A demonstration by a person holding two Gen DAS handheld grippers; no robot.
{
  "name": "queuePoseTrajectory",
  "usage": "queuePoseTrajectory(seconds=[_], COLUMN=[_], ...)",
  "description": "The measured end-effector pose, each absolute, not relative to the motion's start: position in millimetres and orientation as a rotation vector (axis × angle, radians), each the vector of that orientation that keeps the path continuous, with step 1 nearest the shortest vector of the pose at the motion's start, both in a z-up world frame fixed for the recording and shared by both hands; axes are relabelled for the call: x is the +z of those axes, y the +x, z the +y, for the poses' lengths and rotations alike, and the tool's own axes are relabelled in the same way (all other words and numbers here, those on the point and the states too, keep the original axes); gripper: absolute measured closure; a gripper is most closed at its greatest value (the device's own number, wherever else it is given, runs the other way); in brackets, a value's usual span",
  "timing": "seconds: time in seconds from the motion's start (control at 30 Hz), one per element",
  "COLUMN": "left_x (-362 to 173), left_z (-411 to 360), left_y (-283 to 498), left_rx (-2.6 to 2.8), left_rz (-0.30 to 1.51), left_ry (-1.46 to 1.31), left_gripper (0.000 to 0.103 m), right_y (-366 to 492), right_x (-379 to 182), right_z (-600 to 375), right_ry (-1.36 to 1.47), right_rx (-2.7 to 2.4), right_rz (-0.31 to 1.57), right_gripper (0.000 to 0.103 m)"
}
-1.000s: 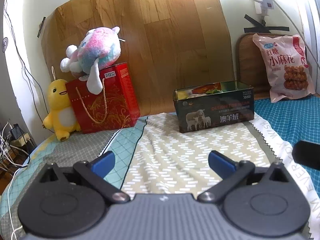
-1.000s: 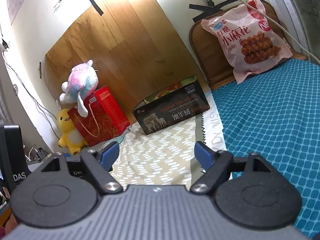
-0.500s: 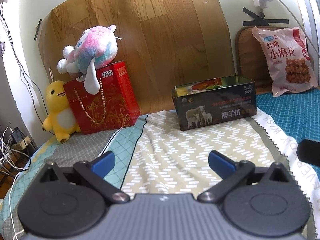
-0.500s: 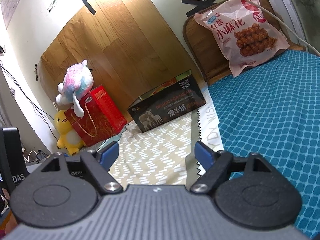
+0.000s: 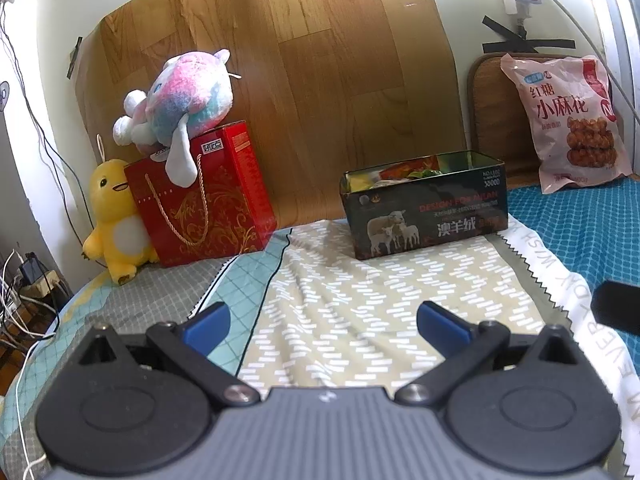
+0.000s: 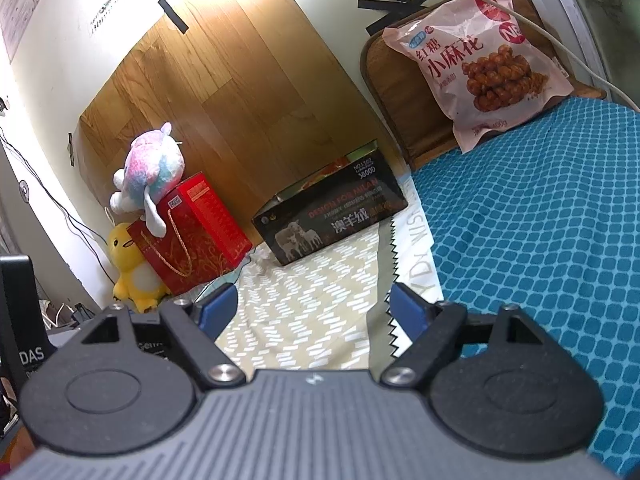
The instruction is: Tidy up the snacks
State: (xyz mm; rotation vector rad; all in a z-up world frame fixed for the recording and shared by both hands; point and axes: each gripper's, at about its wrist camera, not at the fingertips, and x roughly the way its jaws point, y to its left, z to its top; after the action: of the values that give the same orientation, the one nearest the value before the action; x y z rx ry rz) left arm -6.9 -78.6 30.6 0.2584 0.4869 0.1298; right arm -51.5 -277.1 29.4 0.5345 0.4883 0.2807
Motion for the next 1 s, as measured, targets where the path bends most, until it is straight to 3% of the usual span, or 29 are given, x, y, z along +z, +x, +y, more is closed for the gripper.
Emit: queuePoseTrajectory(seconds=[1.0], left_x=[21.5], left_z=[-71.1], left_y=[-0.7], left_rx=[0.163], left_rz=[0.52], left_ry=[0.244], left_gripper=[0.0], right_y=[-47.7], right_x=[24.1], right_z=[-270.7], right_ry=[0.523], right_rx=[0.286], right_rz=[0.512], right_gripper=[0.013])
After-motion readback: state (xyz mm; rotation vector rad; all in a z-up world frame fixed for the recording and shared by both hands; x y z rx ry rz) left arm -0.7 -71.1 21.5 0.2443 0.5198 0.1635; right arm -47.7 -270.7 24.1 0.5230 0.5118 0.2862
